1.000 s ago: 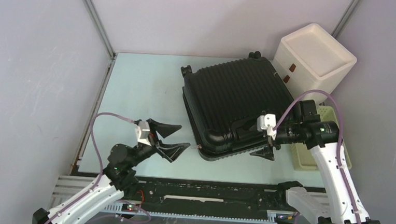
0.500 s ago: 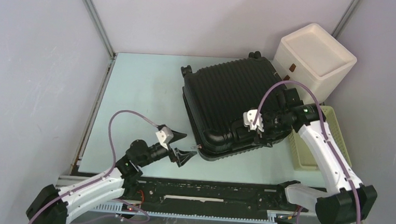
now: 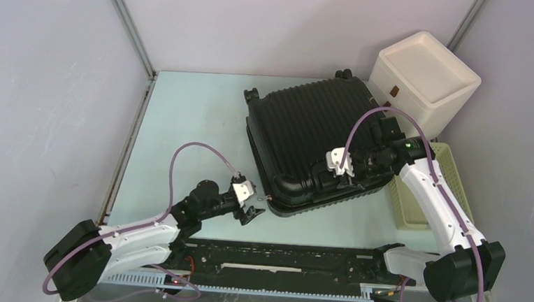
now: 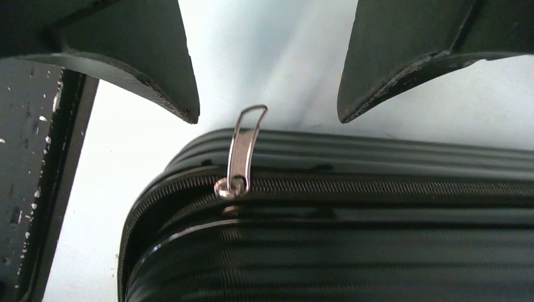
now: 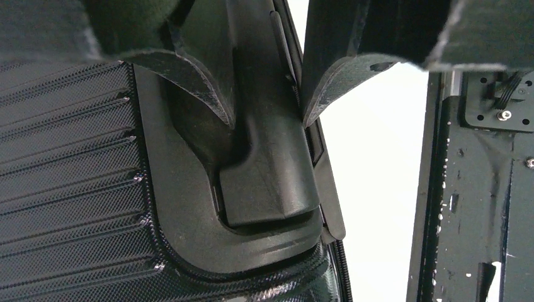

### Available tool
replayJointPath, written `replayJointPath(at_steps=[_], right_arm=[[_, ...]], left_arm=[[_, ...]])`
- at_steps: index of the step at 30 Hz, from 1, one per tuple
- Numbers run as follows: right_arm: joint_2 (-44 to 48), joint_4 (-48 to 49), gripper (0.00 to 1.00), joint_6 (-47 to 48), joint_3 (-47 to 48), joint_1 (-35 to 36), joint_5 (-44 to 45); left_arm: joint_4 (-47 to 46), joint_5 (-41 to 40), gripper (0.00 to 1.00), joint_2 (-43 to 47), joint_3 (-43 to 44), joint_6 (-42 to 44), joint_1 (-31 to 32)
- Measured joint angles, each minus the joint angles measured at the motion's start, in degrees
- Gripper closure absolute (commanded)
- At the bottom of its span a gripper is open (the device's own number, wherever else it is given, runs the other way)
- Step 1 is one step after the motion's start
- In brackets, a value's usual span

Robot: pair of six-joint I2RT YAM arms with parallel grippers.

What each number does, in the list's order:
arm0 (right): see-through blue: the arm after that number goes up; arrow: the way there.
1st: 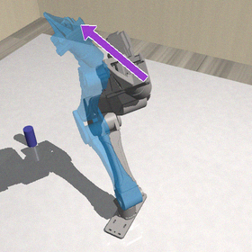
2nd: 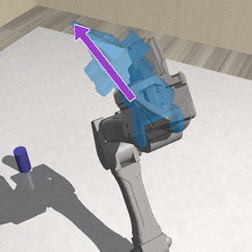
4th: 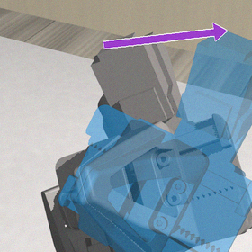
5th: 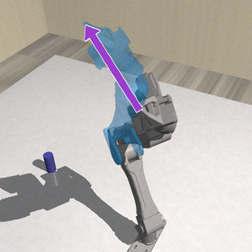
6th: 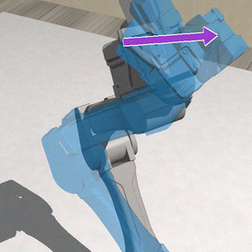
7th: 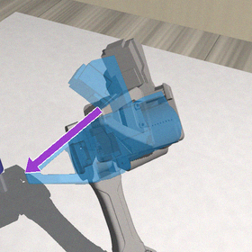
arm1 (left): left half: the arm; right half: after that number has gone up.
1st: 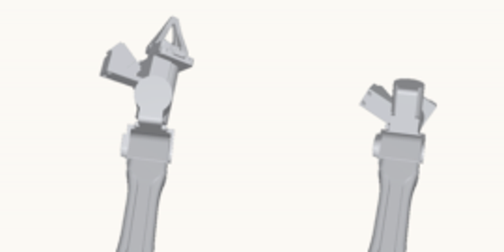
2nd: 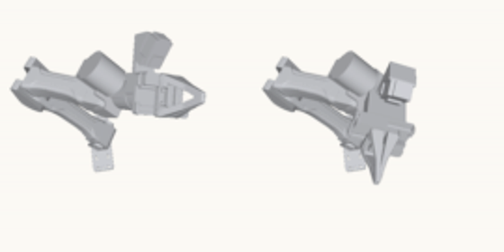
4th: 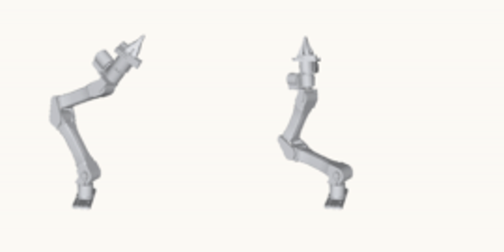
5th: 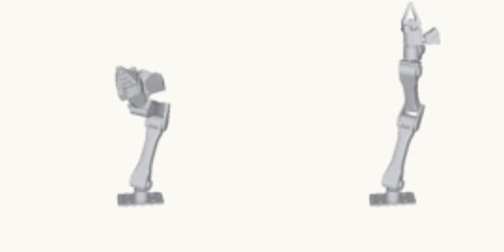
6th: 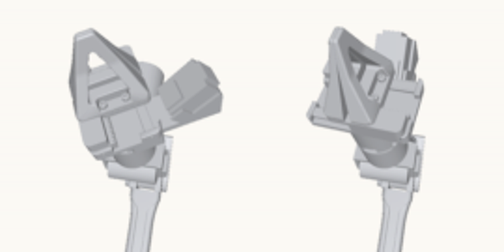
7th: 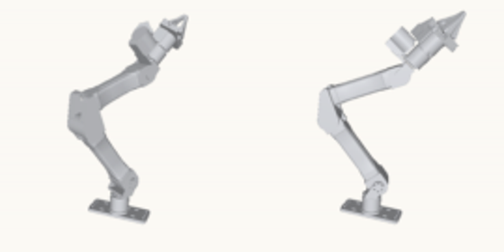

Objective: Open, take out, and arrange the luggage
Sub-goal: Grab the zipper of the luggage.

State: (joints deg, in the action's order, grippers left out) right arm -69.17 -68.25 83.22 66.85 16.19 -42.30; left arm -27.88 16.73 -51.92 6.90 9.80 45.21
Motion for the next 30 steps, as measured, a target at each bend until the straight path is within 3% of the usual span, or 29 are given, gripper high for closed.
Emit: replayJointPath(at_steps=[11,16,21,26,30], right_arm=[[0.02,-1.20,0.91,2.89,0.42,0.37,-0.66],[0.02,-1.97,0.97,3.50,1.25,0.70,-1.01],[0.02,-2.19,1.00,3.91,1.25,0.74,-1.25],[0.04,-2.27,1.00,4.26,1.25,0.74,-1.57],[0.07,-2.51,1.00,4.76,1.25,0.74,-2.05]], left_arm=[[4.13,3.96,0.44,-3.56,5.81,6.05,0.00],[8.57,7.45,0.53,-6.03,8.72,7.17,0.00],[12.22,9.38,0.54,-6.19,10.54,7.04,0.00],[12.66,9.29,0.47,-6.21,10.80,5.51,0.00],[12.31,8.92,0.51,-6.21,10.80,4.57,0.00]])
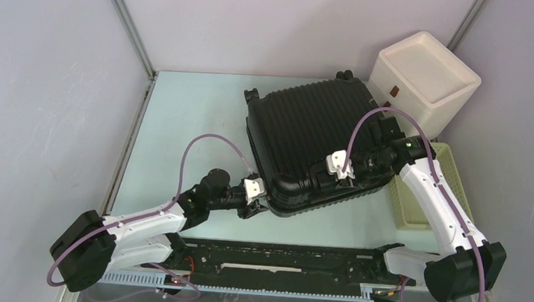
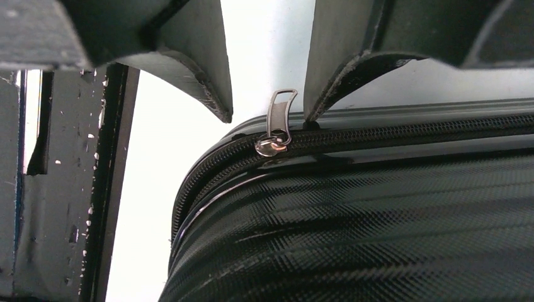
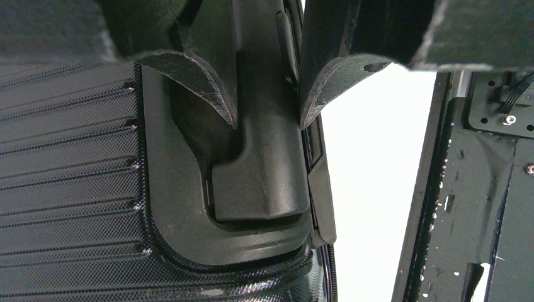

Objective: Open, take out, and arrange the luggage
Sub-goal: Grab the zipper of the luggage.

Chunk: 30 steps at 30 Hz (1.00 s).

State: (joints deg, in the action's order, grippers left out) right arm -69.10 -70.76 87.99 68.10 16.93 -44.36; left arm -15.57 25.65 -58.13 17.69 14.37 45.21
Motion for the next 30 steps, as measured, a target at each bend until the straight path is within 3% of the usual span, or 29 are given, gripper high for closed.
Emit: replayJointPath(at_steps=[3,11,16,24,28,30], right_arm=[[0.02,-0.17,1.00,0.39,0.02,0.00,-0.42],[0.31,-0.63,1.00,1.11,0.00,-0.02,-1.62],[0.33,-1.42,1.00,1.68,0.02,-0.24,-2.51],[0.33,-2.10,1.00,1.99,0.02,-0.48,-2.91],[0.33,-2.25,1.00,2.14,0.02,-0.94,-3.19],[0.33,-2.38,1.00,2.23,0.00,-1.16,-3.32]], left_arm=[[-0.37,-0.52,0.57,-0.02,-0.02,-0.55,-0.02],[-2.16,-1.20,0.56,-0.61,-0.13,-1.92,-0.59],[-6.56,-0.57,0.76,-1.16,-2.01,-2.56,-1.03],[-10.38,-0.35,0.81,-0.61,-4.04,-4.57,-1.25],[-14.16,-1.38,0.96,2.86,-7.45,-7.28,-1.22],[-15.87,-3.26,0.96,5.25,-9.46,-9.57,-1.20]])
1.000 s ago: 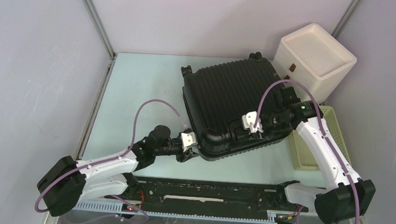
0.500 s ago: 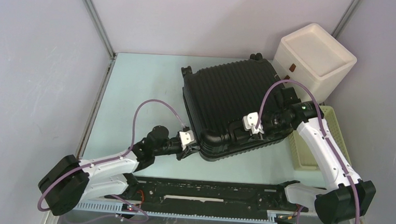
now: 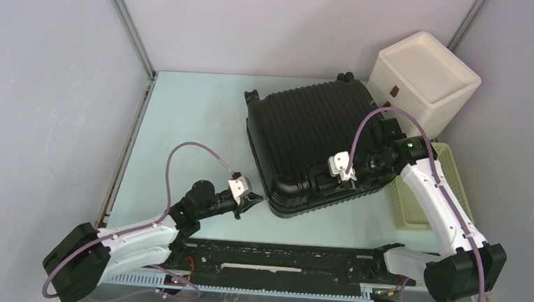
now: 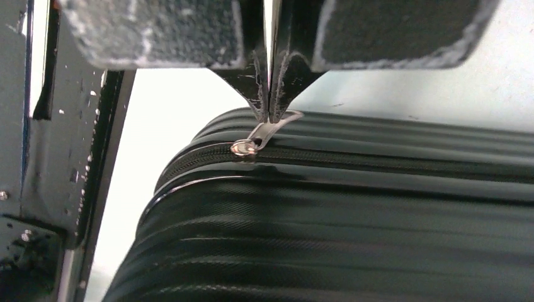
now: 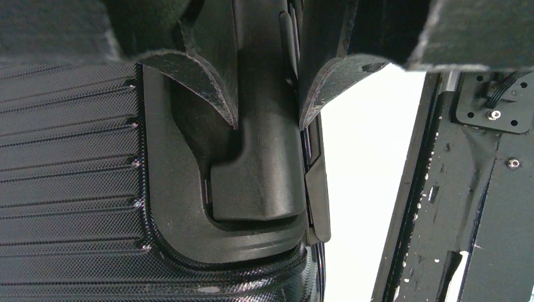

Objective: Open, take out, and arrange the luggage
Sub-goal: Grab the zipper of the luggage.

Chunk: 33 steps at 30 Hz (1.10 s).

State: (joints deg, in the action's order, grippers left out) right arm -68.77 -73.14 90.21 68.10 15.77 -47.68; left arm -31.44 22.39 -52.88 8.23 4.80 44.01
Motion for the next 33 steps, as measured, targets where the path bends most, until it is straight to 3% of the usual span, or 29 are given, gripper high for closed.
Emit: replayJointPath(at_steps=[4,5,8,9,15,20,28,33], right_arm=[[0.00,-0.15,1.00,0.33,0.00,-0.09,-0.09],[0.00,-0.22,1.00,0.42,0.00,-0.13,-0.13],[0.00,-0.39,1.00,0.61,0.00,-0.31,-0.33],[0.00,-0.46,1.00,0.66,0.00,-0.33,-0.37],[-0.02,-0.76,1.00,1.22,0.02,-0.42,-0.46],[-0.02,-0.92,1.00,1.66,0.02,-0.44,-0.48],[-0.26,-1.18,1.00,1.60,0.00,-0.26,-1.73],[-1.29,-1.84,1.00,1.42,0.26,0.07,-2.12]], left_arm=[[-1.46,-4.46,0.89,3.50,-1.90,-5.44,0.00],[-1.51,-5.49,0.75,3.65,-1.90,-6.95,0.00],[-0.79,-7.43,0.57,3.48,-1.90,-10.58,0.00],[-0.50,-7.65,0.46,3.34,-1.90,-11.41,-0.04],[-1.68,-5.33,0.14,3.63,-1.92,-13.86,-0.04],[-4.76,-2.71,0.15,4.07,-1.92,-13.90,-0.07],[-11.02,1.90,0.35,-5.55,-1.92,-10.62,-0.42],[-12.68,1.31,0.40,-8.66,-1.92,-8.57,-0.39]])
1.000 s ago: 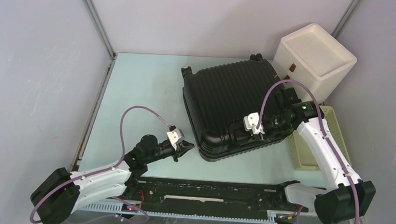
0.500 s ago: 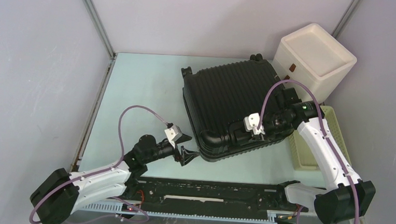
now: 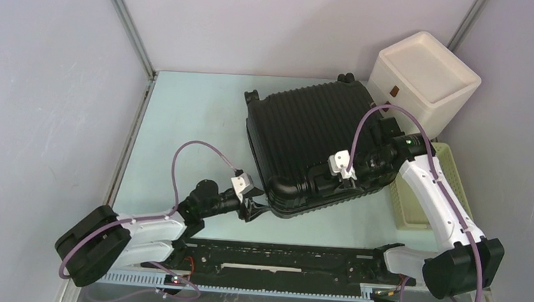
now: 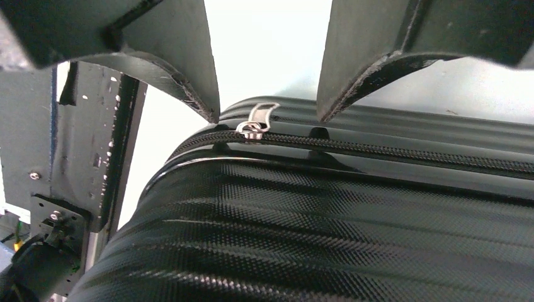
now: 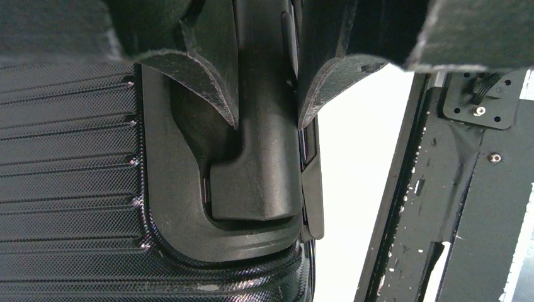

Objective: Open, take out, and arrange the luggage
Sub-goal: Grab the zipper of the luggage, then unzip the zipper of the luggage.

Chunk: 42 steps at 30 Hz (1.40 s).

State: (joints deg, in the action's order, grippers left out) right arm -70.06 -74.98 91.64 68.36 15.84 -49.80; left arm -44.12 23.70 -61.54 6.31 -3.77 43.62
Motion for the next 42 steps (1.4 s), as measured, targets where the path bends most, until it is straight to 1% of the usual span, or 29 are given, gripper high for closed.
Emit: replayJointPath(at_steps=[1,5,6,12,14,16,18,23,28,34,42], right_arm=[[-0.31,-0.33,1.00,0.00,0.28,0.00,0.00],[-0.98,-0.83,1.00,-0.02,0.61,0.00,0.07],[-0.98,-0.79,1.00,-0.04,0.59,0.00,0.11],[-0.98,-0.59,1.00,-0.70,0.57,0.11,0.44],[-0.98,-0.48,1.00,-0.85,0.57,0.11,0.55],[-0.98,-0.42,1.00,-1.03,0.57,0.11,0.55],[-0.98,-0.37,1.00,-1.16,0.57,0.09,0.52],[-0.96,-0.31,1.00,-1.44,0.57,-0.35,0.28],[-0.96,-0.33,1.00,-1.46,0.55,-0.44,0.15],[-0.98,-0.42,1.00,-1.46,0.55,-0.44,0.17],[-0.96,-0.87,1.00,-1.31,0.28,-1.03,-0.52]], left_arm=[[-0.39,-0.31,0.44,-0.24,0.00,0.35,0.13],[-1.44,-0.98,0.48,-0.81,0.00,1.01,0.66],[-1.73,-0.90,0.51,-1.07,0.00,0.96,0.70],[-3.15,-0.33,0.80,-2.56,0.00,-0.13,1.51],[-3.45,-0.35,0.86,-3.15,0.00,-0.66,1.64],[-3.65,-0.85,0.94,-3.78,-0.02,-0.96,1.66],[-4.04,-2.69,0.99,-4.15,-0.26,-1.49,1.68],[-5.99,-6.47,1.00,-2.60,-1.95,-3.10,1.90],[-5.90,-7.32,1.00,0.44,-2.93,-3.78,2.01],[-2.75,-8.98,1.00,2.60,-2.93,-3.89,2.25],[4.92,-17.35,1.00,8.87,-2.86,-7.63,2.82]])
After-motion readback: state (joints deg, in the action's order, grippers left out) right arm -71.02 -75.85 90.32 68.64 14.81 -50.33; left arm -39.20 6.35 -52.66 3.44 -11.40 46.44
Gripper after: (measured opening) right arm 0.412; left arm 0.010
